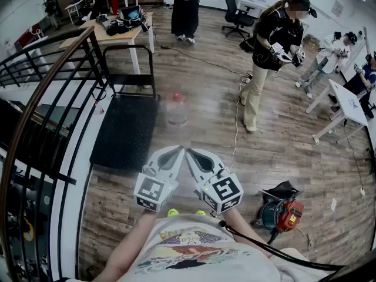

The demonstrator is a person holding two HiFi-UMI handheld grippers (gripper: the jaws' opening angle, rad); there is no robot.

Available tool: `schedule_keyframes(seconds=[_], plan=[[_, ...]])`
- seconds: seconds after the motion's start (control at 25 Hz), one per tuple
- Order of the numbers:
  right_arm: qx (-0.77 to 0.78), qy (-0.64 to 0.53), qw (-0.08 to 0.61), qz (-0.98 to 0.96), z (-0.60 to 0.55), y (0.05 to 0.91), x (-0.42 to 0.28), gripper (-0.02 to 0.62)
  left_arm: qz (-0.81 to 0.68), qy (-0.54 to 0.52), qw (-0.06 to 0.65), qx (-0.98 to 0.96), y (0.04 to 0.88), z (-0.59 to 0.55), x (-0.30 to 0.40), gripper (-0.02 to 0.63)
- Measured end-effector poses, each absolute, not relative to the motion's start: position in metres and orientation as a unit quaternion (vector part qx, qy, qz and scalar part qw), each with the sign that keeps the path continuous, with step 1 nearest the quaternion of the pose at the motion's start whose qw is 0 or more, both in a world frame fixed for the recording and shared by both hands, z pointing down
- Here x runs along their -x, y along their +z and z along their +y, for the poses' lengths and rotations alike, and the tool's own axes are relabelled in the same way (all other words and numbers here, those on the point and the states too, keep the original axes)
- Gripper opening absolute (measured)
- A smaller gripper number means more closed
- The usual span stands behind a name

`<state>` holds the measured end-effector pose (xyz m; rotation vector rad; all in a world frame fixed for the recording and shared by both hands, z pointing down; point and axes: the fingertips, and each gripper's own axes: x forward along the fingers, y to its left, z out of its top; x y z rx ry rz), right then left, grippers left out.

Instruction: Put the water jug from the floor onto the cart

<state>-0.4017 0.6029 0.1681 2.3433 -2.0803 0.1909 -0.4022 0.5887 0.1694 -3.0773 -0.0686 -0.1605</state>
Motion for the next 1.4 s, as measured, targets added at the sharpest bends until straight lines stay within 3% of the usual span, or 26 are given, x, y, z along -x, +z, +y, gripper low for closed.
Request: schedule_keyframes(seconds=[1.4], plan=[[-0.763, 0.066, 0.0, -0.644, 0.565, 0.165, 0.406, 0.021, -0.032, -0.046, 0.026, 0.998, 0.169, 0.554, 0.414, 0.012]])
